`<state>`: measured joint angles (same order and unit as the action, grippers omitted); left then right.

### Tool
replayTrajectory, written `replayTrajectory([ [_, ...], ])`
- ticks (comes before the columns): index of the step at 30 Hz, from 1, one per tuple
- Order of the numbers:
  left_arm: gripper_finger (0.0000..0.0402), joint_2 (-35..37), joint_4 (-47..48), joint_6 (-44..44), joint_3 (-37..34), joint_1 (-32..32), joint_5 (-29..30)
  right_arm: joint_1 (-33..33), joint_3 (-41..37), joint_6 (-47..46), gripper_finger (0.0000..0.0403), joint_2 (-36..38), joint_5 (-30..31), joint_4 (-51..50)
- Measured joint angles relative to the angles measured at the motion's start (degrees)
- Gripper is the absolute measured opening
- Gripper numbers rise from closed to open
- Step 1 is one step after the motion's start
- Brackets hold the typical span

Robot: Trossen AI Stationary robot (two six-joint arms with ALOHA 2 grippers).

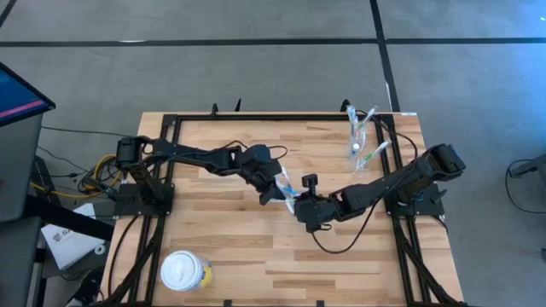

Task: Pick & Place toothbrushing station
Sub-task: Put the green toothbrush into the transparent organizer

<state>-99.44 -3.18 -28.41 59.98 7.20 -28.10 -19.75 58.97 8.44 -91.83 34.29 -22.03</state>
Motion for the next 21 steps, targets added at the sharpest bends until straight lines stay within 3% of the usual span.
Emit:
replayTrajectory([
  [13,0.0006,9.77,-1.27,8.75,-0.32,-1.07,9.42,-0.44,-7.14,-7.85,0.0006,5.71,0.45,0.17],
  [21,0.0006,16.51,-3.38,10.2,-6.51,-3.28,18.42,-0.43,-11.74,-12.78,0.0006,10.45,5.64,2.95],
])
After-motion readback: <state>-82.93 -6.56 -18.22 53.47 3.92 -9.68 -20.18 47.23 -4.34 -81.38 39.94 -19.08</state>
